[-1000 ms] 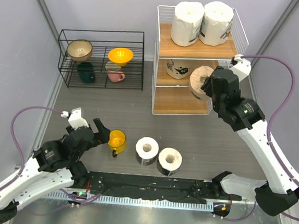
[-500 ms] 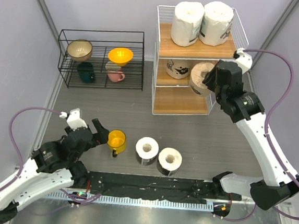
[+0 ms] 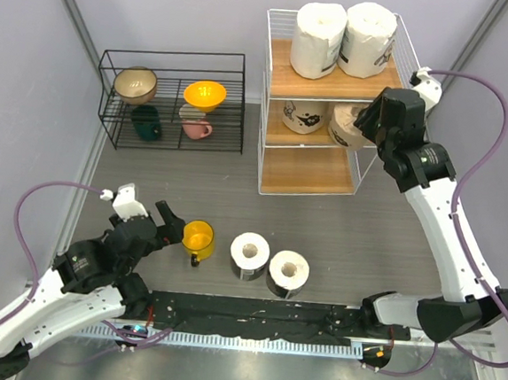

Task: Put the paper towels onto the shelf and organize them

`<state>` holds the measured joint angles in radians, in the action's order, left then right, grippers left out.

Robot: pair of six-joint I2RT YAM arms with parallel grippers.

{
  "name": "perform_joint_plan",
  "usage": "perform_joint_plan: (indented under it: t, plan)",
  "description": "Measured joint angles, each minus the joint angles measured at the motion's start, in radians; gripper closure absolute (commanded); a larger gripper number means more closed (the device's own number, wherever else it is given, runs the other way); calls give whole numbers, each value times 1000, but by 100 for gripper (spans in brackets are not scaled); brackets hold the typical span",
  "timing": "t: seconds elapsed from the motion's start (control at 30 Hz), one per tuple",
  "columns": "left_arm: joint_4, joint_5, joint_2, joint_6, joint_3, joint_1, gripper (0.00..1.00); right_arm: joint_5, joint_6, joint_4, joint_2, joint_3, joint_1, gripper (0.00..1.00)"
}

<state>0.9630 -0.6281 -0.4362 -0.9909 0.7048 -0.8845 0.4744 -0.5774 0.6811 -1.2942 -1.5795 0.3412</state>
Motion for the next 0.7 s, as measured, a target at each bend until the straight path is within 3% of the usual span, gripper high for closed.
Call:
perform_joint_plan:
  t: [0.7]
  plan:
    - [24,-8,7,-1,14,0,0,-85,5,1,-82,-58,-75,69]
